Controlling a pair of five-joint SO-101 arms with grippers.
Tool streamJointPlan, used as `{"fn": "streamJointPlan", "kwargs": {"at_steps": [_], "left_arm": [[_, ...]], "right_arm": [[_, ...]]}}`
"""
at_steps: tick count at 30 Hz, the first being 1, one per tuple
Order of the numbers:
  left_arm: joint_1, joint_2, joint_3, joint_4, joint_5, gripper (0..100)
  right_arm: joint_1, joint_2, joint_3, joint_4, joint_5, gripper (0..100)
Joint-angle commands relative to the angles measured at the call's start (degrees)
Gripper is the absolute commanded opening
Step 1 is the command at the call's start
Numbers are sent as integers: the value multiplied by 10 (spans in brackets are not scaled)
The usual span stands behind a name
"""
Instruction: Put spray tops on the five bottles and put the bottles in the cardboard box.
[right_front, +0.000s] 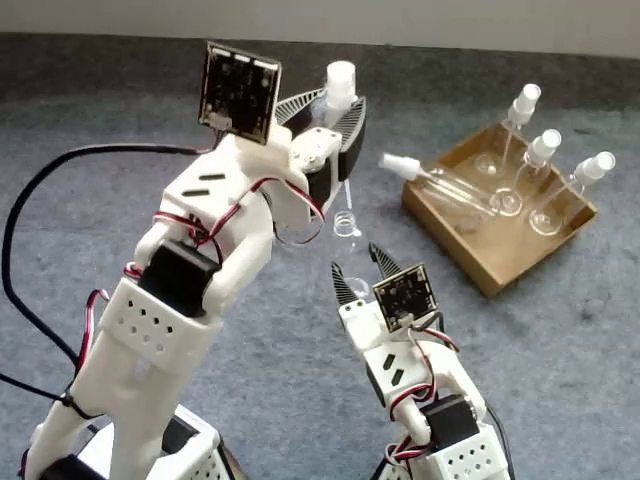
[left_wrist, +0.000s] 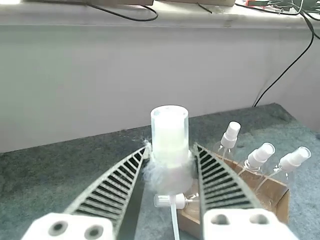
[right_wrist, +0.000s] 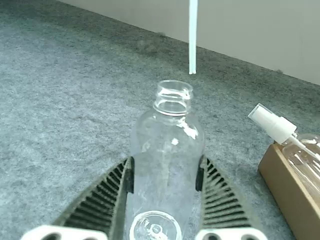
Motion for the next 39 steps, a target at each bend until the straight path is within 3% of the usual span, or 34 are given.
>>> {"fn": "streamJointPlan", "kwargs": {"at_steps": [1,20,39], "left_arm": [[13,-47,52,-66,-25,30],[15,-129,77,-62,-37,30],[9,-134,189,-58,-36,30]], "right_arm": [[7,-7,61,0,-4,74],[7,-7,60,0,-4,74],[7,-7,59,0,-4,74]]}}
